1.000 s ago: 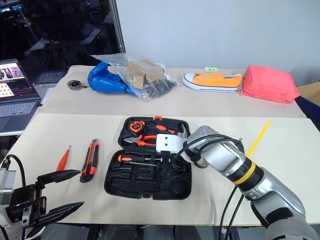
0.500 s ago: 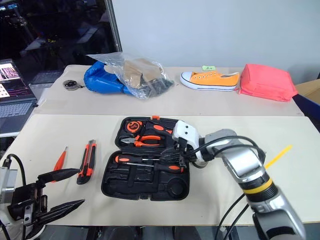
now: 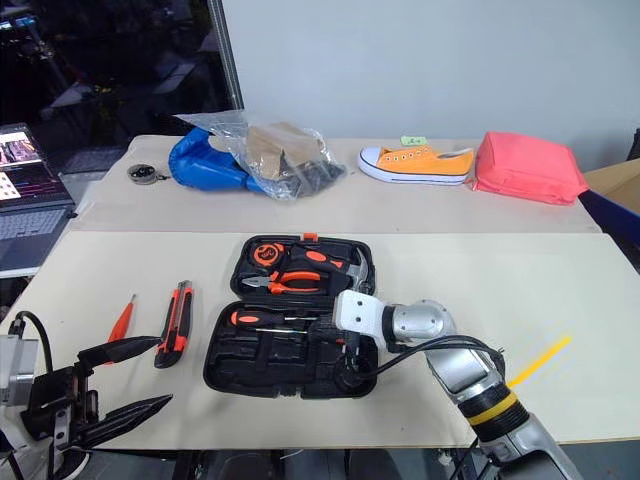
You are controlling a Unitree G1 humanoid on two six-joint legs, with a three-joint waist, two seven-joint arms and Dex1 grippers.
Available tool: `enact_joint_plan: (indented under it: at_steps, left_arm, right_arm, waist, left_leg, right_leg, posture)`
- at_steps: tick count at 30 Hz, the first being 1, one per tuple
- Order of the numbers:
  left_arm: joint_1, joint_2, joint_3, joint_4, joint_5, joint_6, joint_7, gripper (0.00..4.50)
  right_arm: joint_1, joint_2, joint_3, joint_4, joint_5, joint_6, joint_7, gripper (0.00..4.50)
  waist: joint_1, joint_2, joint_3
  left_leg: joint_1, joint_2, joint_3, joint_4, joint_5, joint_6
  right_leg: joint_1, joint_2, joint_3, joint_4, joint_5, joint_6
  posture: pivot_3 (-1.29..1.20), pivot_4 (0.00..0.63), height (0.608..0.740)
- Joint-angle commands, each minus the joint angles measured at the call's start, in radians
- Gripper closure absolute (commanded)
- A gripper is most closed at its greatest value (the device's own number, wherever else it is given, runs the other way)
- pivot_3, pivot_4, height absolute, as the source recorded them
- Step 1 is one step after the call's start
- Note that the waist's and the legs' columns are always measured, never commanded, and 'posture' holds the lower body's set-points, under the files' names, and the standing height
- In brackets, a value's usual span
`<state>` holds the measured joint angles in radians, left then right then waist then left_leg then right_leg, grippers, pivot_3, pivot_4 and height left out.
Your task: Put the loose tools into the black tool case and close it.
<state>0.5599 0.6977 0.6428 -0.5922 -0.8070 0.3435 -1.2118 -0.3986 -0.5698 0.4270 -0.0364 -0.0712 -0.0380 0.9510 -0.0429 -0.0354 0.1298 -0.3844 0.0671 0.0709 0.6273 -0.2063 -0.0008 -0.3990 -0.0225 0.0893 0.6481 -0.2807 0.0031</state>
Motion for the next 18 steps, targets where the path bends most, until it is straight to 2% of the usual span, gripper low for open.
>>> enact_joint_plan:
  at_steps: [1,4,6,9,11,12,14,15,18]
  left_arm:
    - [-0.007,-0.037,0.003,-0.019,-0.004,0.004,0.099,0.0]
    - [-0.03,-0.071,0.003,-0.02,0.029,0.017,0.222,0.0]
    - [-0.053,-0.102,0.002,-0.026,0.064,0.029,0.336,0.0]
    - [-0.058,-0.101,-0.006,-0.056,0.152,0.154,0.55,0.0]
    - [-0.078,-0.09,-0.009,-0.062,0.129,0.236,0.625,0.0]
    - [-0.113,-0.087,-0.013,-0.062,0.1,0.296,0.679,0.0]
    - [-0.175,-0.081,-0.012,-0.057,0.055,0.409,0.776,0.0]
    - [-0.208,-0.08,-0.013,-0.047,0.066,0.457,0.833,0.0]
    - [-0.28,-0.058,-0.01,0.011,0.099,0.6,0.959,0.0]
  right_arm:
    - [0.036,0.0,-0.016,0.07,0.009,-0.028,0.003,4.47]
    - [0.038,0.046,-0.126,0.02,0.205,0.02,0.043,4.47]
    - [0.038,0.051,-0.218,-0.063,0.39,0.147,0.083,4.47]
    - [0.031,0.013,-0.303,-0.189,0.576,0.283,0.131,3.65]
    - [0.028,-0.017,-0.326,-0.244,0.639,0.347,0.156,3.01]
    - [0.028,-0.045,-0.34,-0.273,0.673,0.377,0.181,2.52]
    - [0.024,-0.083,-0.36,-0.314,0.722,0.424,0.207,1.91]
    - [0.018,-0.098,-0.37,-0.323,0.733,0.43,0.217,1.74]
    - [0.003,-0.126,-0.391,-0.339,0.744,0.423,0.242,0.65]
  waist:
    - [0.002,-0.002,-0.001]
    - [0.003,-0.005,-0.003]
    - [0.003,-0.004,-0.001]
    - [0.002,-0.001,0.002]
    - [-0.001,-0.001,0.002]
    - [-0.002,-0.001,0.002]
    - [0.002,-0.001,0.003]
    - [0.003,-0.001,0.003]
    - [0.003,0.0,0.003]
  left_leg:
    - [0.002,0.0,0.0,0.0,0.0,0.0]
    - [0.003,0.001,-0.001,0.0,0.0,0.0]
    - [0.003,0.001,-0.003,0.0,0.0,0.0]
    - [0.001,0.0,-0.004,0.0,0.0,0.0]
    - [0.0,0.001,-0.005,0.0,0.0,0.0]
    - [0.001,0.001,-0.005,-0.001,0.0,0.0]
    - [-0.001,0.001,-0.007,-0.002,-0.001,0.0]
    - [-0.002,0.001,-0.007,-0.002,-0.001,0.0]
    - [-0.004,0.0,-0.009,-0.002,-0.001,0.0]
  right_leg:
    - [0.002,-0.001,0.0,-0.001,0.0,0.0]
    - [0.007,-0.003,0.0,-0.001,0.0,0.0]
    - [0.009,-0.003,0.002,-0.001,0.001,0.001]
    - [0.009,-0.003,0.003,-0.001,0.004,0.007]
    - [0.008,-0.003,0.003,-0.001,0.005,0.01]
    - [0.008,-0.002,0.003,-0.001,0.005,0.01]
    - [0.006,-0.001,0.002,-0.001,0.004,0.009]
    - [0.005,-0.001,0.001,-0.001,0.004,0.009]
    - [0.004,0.0,0.0,-0.001,0.004,0.009]
  posture:
    - [0.0,0.15,0.74]
    - [0.0,0.15,0.74]
    - [0.0,0.15,0.74]
    - [0.0,0.15,0.74]
    - [0.0,0.15,0.74]
    - [0.0,0.15,0.74]
    - [0.0,0.15,0.74]
    - [0.0,0.15,0.74]
    - [0.0,0.15,0.74]
